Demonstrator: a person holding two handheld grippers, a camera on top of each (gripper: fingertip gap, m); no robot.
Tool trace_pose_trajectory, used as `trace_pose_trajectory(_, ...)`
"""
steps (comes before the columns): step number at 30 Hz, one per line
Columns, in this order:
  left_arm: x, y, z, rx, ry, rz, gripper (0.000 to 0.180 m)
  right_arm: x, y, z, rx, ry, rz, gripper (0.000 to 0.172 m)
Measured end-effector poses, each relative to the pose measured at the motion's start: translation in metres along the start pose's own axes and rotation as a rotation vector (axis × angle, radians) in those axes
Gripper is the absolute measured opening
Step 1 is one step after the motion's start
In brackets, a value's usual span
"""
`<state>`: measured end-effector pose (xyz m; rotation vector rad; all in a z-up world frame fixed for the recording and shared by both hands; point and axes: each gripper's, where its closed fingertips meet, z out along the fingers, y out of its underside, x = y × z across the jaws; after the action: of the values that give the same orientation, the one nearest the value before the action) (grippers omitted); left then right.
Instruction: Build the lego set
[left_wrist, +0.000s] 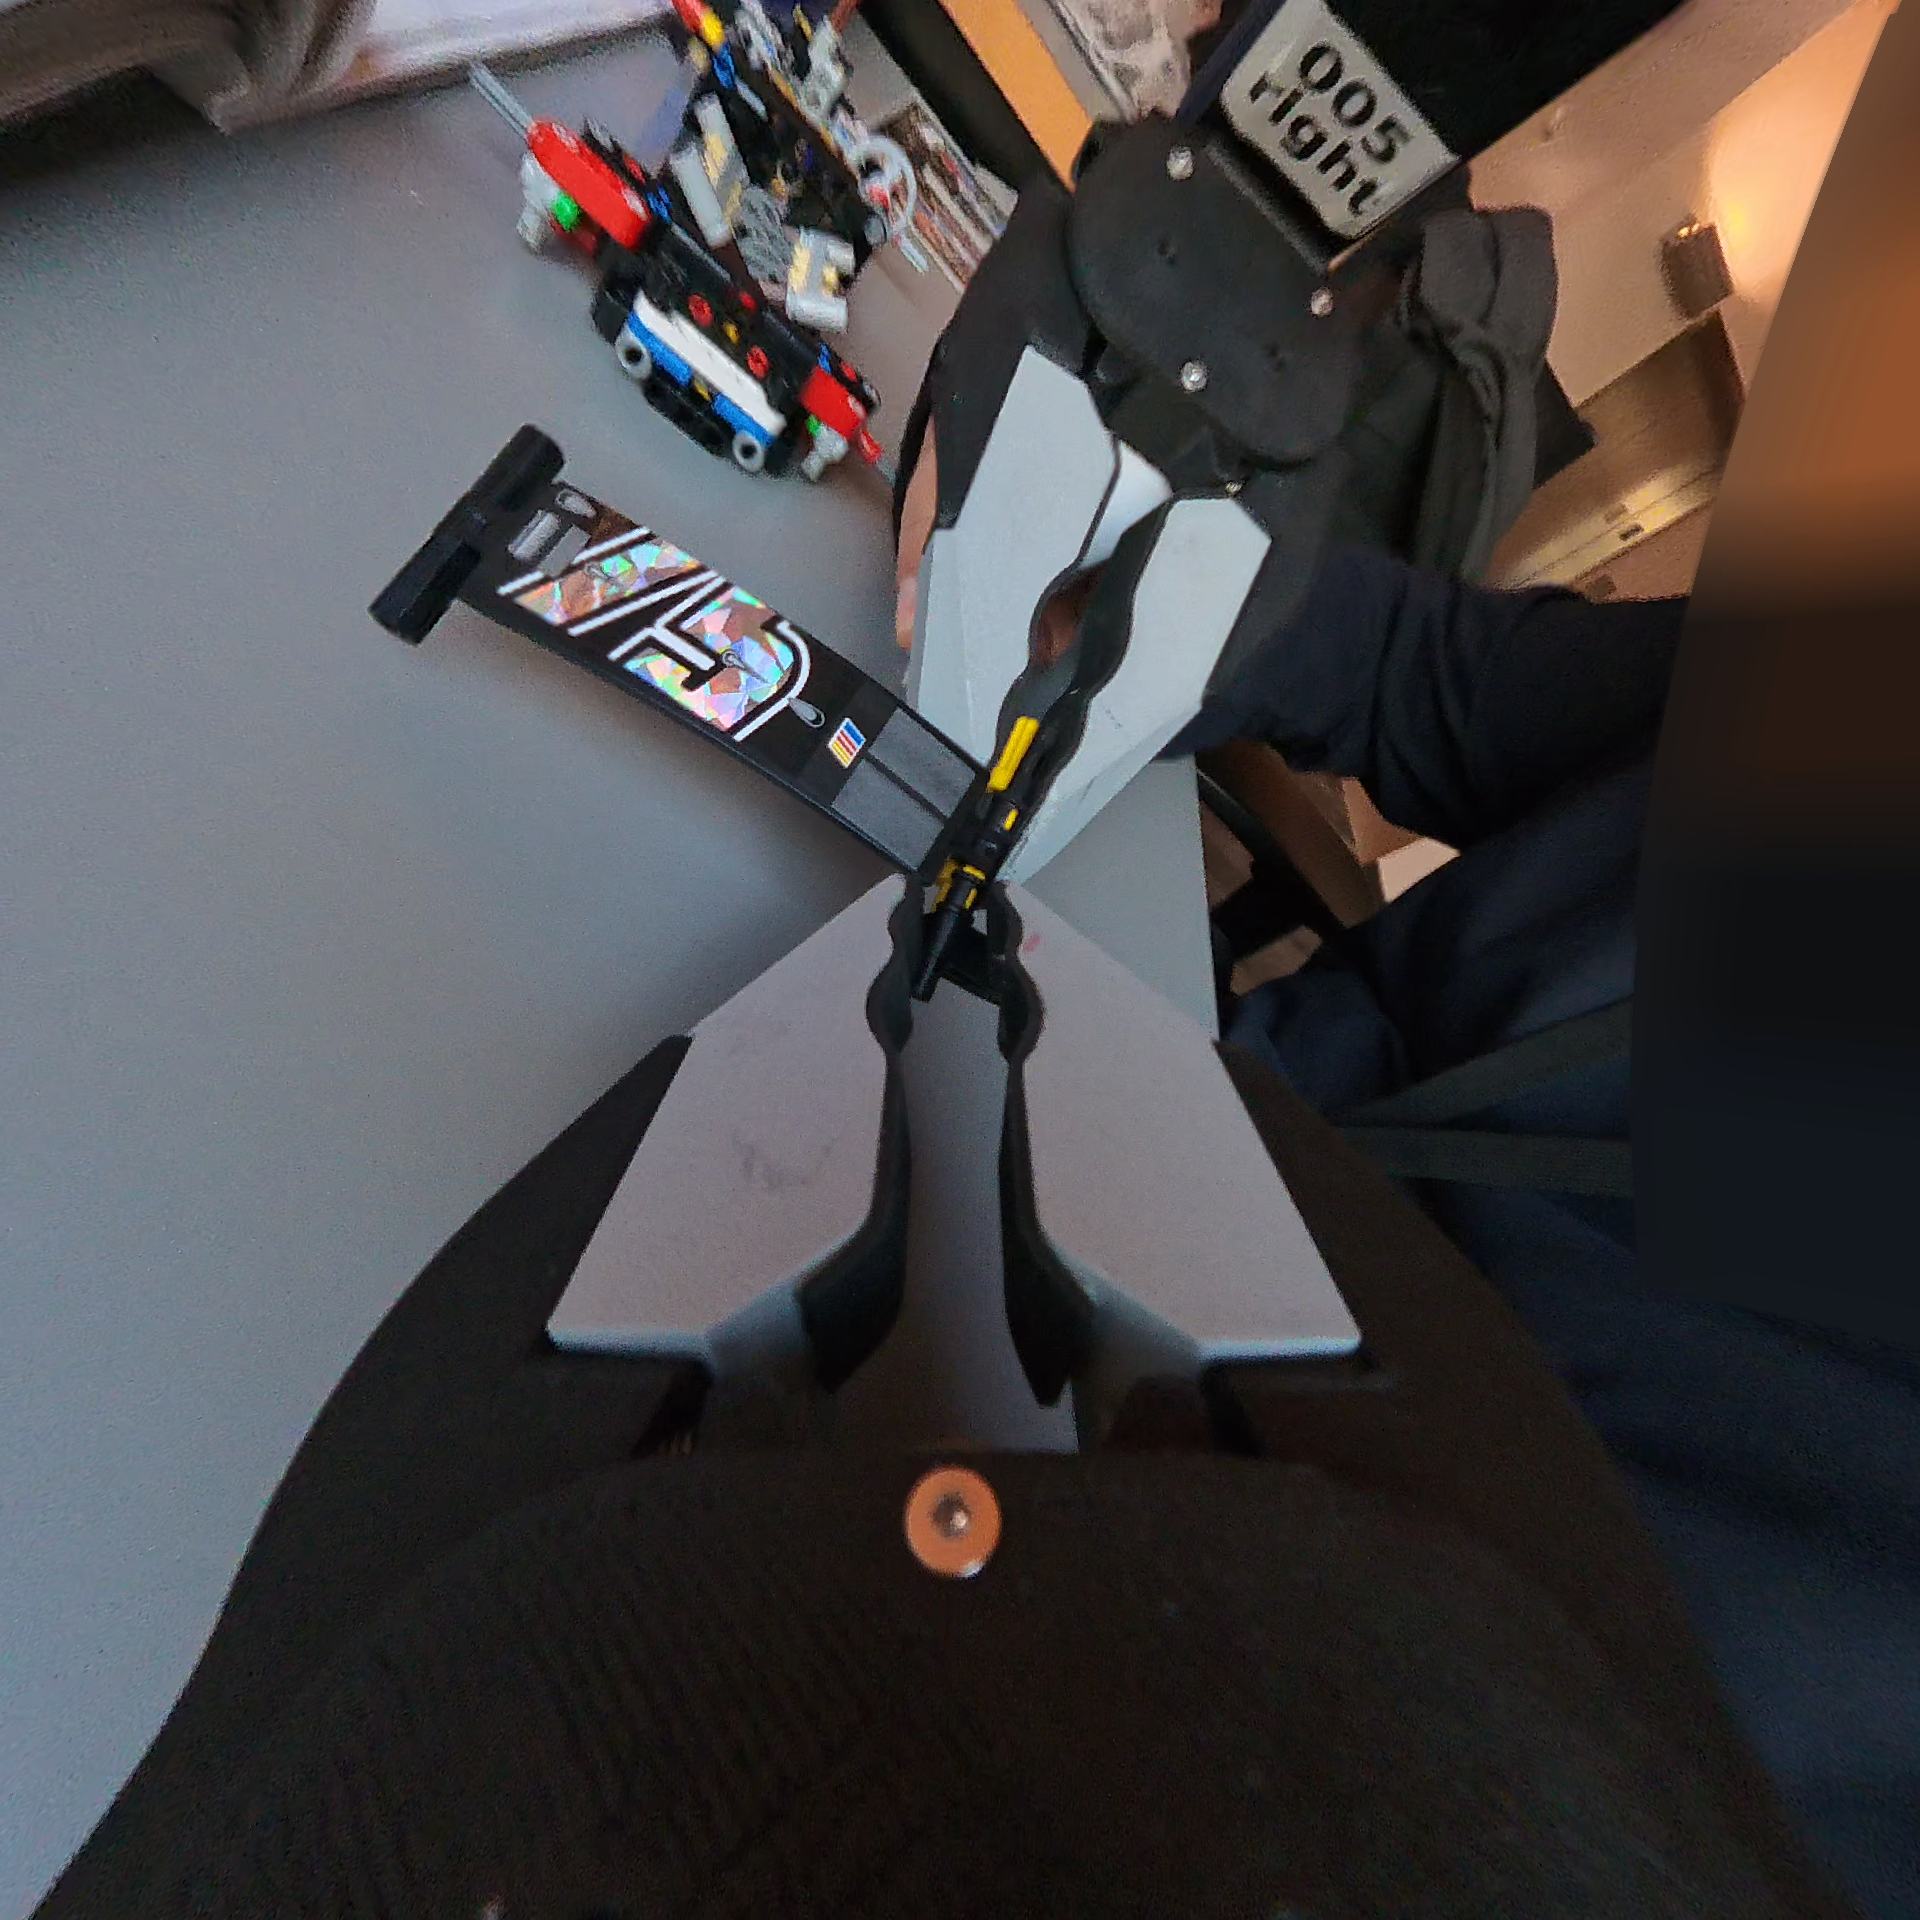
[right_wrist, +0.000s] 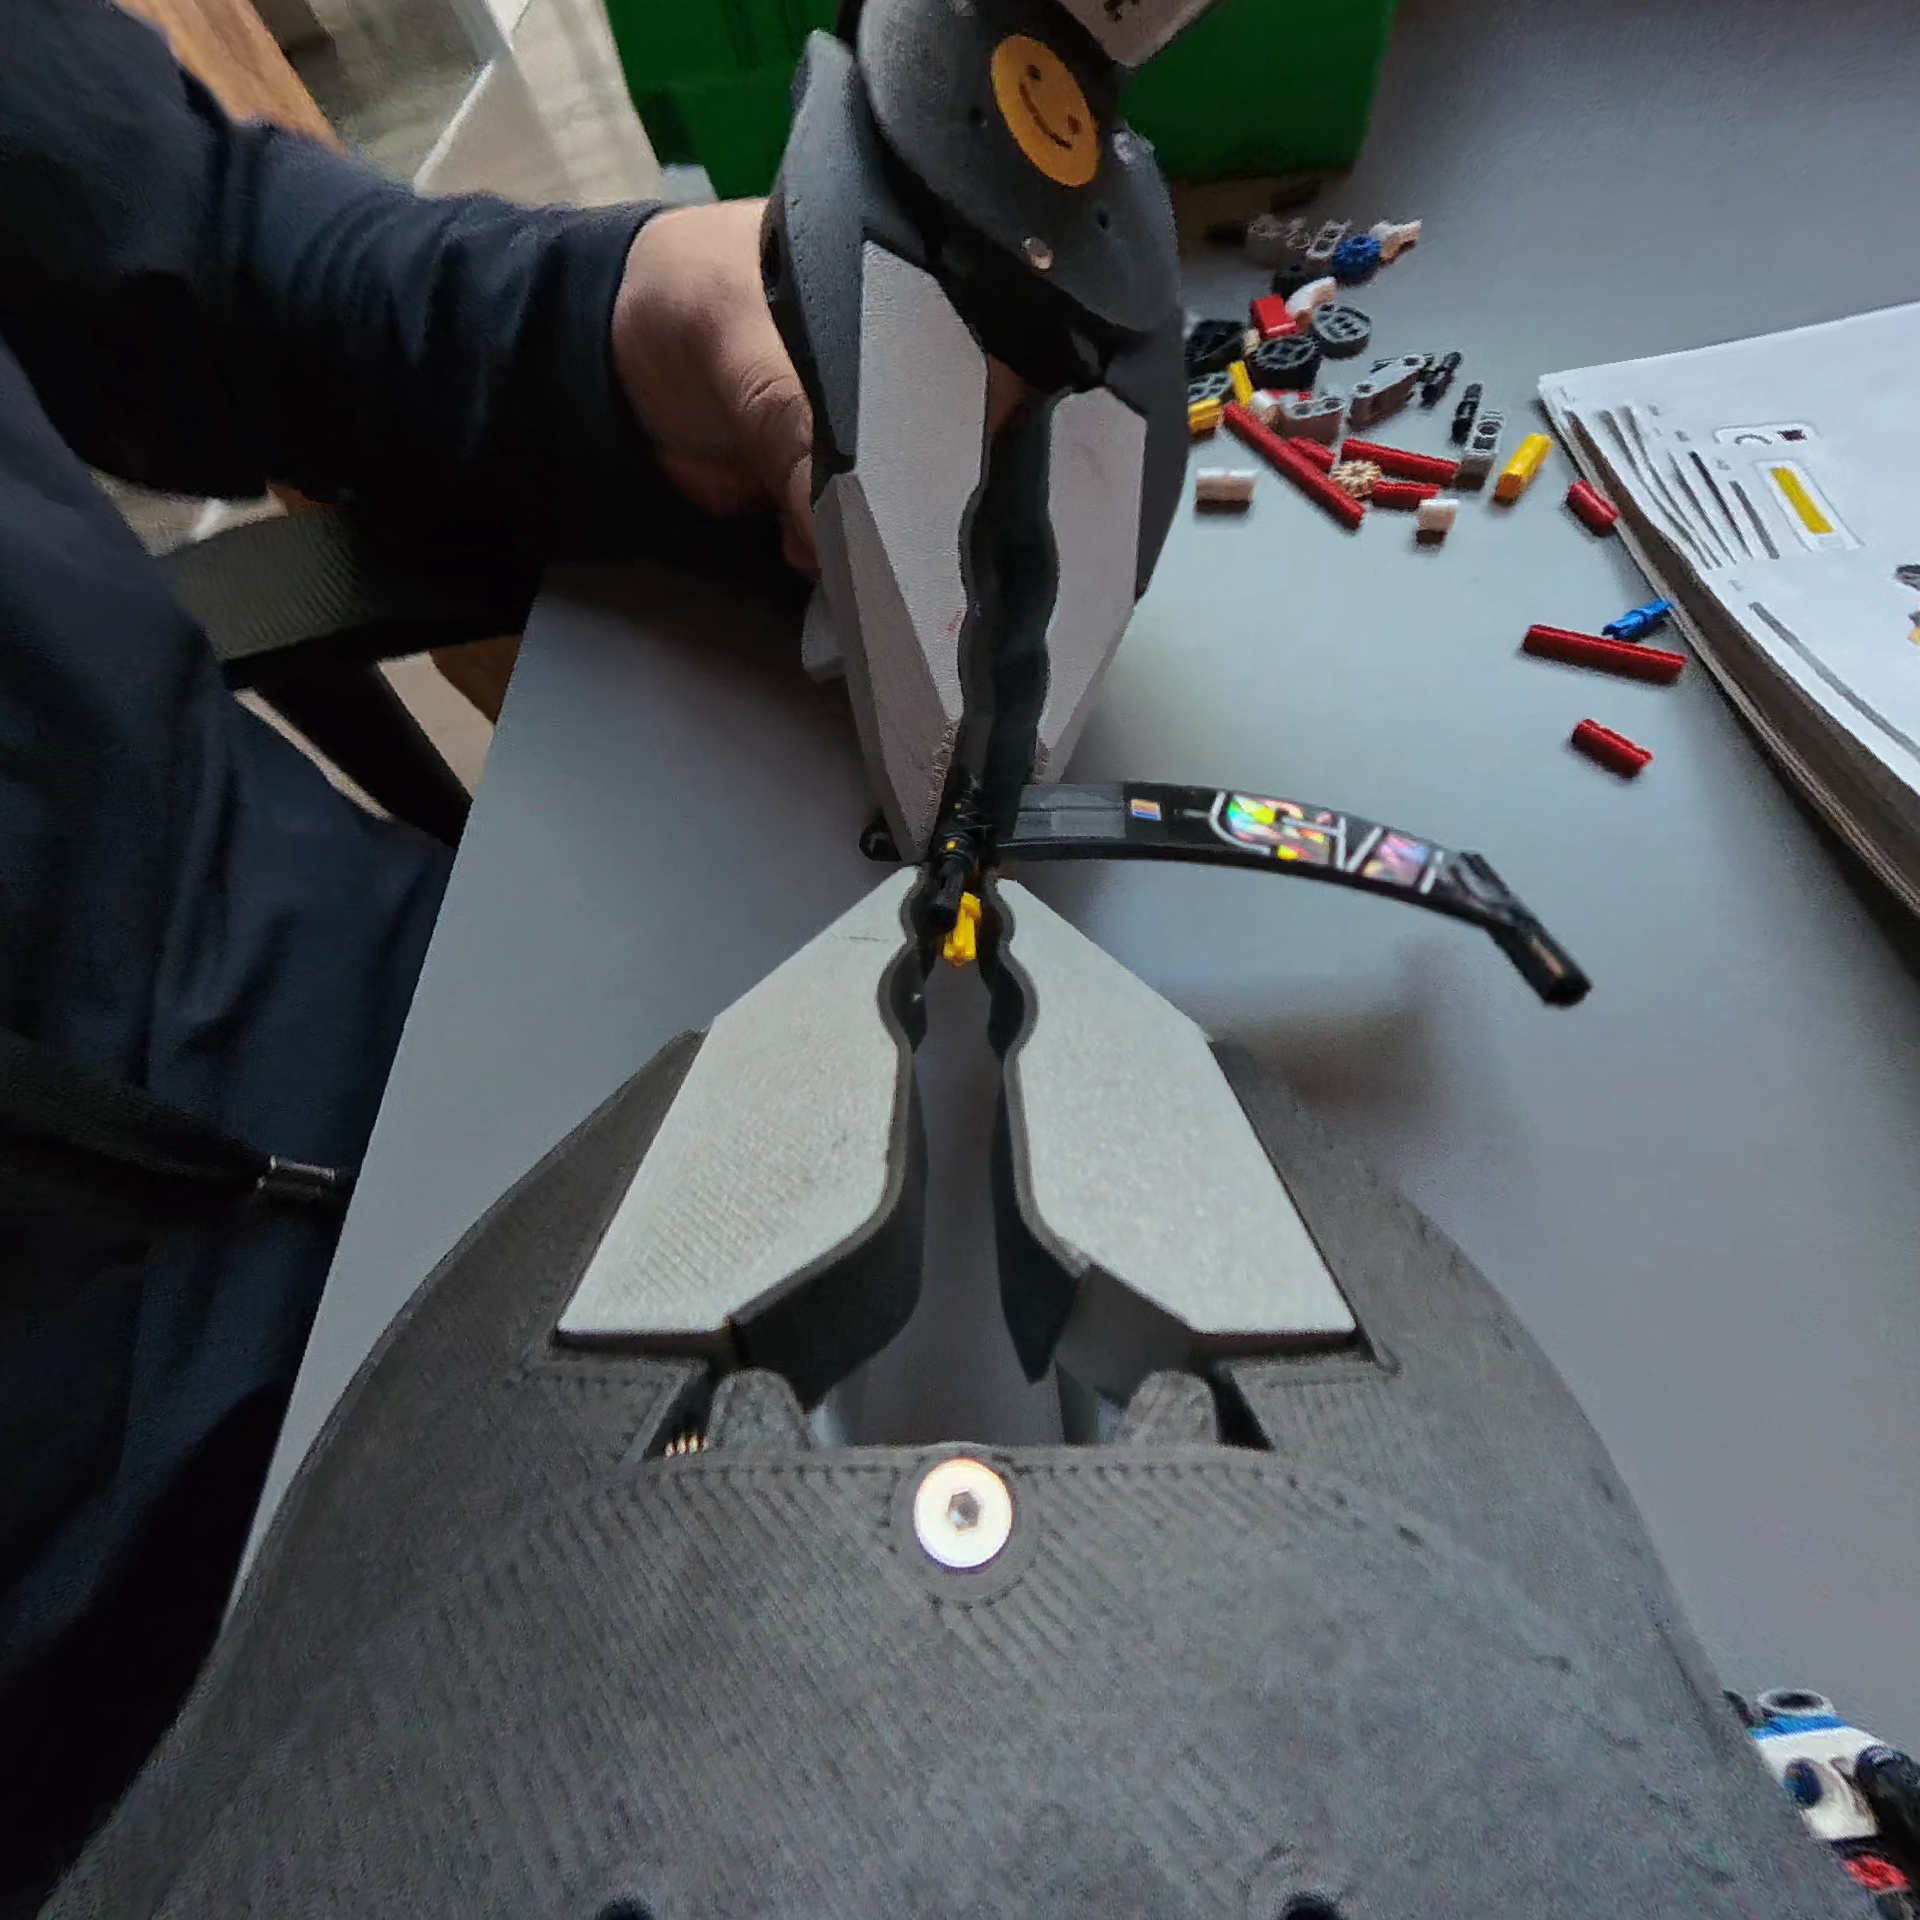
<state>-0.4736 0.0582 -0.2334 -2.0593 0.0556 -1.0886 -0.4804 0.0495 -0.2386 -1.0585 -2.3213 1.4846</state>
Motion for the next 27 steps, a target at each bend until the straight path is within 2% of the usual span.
trace_pose_trajectory(2, 0.000, -0.006, -0.003, 0.026, -0.016, 0.046, 0.009, 0.003, -0.005, -0.002, 0.037, -0.023, 0.055, 0.005)
trace_pose_trajectory(5, -0.007, 0.001, -0.004, -0.066, -0.144, 0.201, 0.010, 0.004, 0.001, 0.001, -0.009, 0.016, 0.013, 0.005)
trace_pose_trajectory(8, -0.016, 0.008, -0.005, -0.151, -0.283, 0.334, 0.025, 0.004, 0.012, 0.005, -0.093, 0.080, -0.066, 0.006)
trace_pose_trajectory(13, -0.007, 0.012, -0.003, -0.142, -0.173, 0.266, 0.036, 0.005, 0.011, 0.003, -0.099, 0.095, -0.070, 0.005)
trace_pose_trajectory(15, 0.001, 0.015, -0.013, -0.145, -0.121, 0.276, 0.025, 0.005, 0.010, -0.001, -0.096, 0.095, -0.064, 0.005)
trace_pose_trajectory(19, -0.016, 0.022, -0.014, -0.200, -0.221, 0.318, 0.011, 0.003, 0.009, -0.005, -0.104, 0.066, -0.049, 0.005)
trace_pose_trajectory(22, -0.020, 0.035, -0.002, -0.297, -0.232, 0.336, 0.012, 0.002, 0.015, -0.002, -0.128, 0.035, -0.022, 0.005)
trace_pose_trajectory(27, -0.019, 0.035, 0.003, -0.306, -0.225, 0.349, 0.006, 0.000, 0.024, 0.001, -0.166, 0.019, -0.035, 0.005)
